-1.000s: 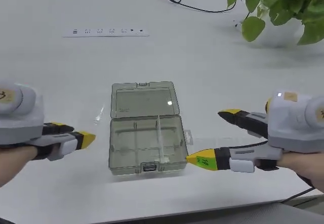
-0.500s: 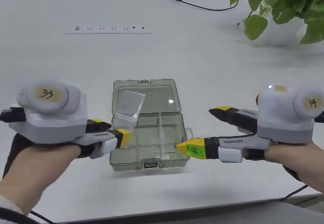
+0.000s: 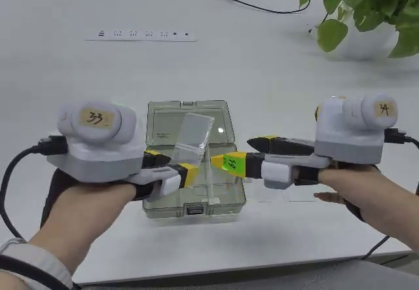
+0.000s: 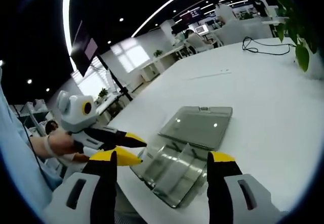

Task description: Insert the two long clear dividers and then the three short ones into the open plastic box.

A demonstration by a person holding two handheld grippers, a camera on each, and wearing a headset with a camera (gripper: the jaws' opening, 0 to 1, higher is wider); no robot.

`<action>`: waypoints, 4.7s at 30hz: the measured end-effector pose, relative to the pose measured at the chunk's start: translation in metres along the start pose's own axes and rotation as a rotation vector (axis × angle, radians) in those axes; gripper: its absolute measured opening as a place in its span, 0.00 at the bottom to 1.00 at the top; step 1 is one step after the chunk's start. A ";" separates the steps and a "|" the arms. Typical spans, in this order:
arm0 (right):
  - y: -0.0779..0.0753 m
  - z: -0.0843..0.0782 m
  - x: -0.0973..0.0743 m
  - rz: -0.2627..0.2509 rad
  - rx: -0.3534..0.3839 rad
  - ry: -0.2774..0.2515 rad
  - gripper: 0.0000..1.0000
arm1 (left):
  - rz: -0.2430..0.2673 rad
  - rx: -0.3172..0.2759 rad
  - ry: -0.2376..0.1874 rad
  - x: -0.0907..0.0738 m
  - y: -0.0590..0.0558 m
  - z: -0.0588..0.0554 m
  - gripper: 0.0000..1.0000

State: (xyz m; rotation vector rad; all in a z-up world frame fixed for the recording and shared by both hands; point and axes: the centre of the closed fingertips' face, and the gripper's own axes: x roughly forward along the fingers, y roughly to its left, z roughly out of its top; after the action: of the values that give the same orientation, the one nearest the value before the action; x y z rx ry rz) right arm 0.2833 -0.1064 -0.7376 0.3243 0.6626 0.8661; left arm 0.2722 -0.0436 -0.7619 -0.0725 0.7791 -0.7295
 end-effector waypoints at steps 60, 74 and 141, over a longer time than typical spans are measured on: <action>0.019 0.008 0.029 -0.027 0.239 0.096 0.02 | -0.034 -0.126 -0.105 0.010 -0.020 0.004 0.31; 0.009 0.006 0.027 -0.082 0.310 0.176 0.02 | -0.018 0.198 -0.105 -0.008 0.000 -0.003 0.99; 0.011 -0.037 0.066 -0.331 0.568 0.650 0.02 | -0.031 0.329 -0.182 -0.035 0.033 -0.042 0.98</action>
State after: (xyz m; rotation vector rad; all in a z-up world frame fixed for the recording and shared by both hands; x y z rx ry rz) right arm 0.2835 -0.0480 -0.7861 0.4262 1.5309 0.4367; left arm 0.2460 0.0118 -0.7812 0.1447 0.4786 -0.8592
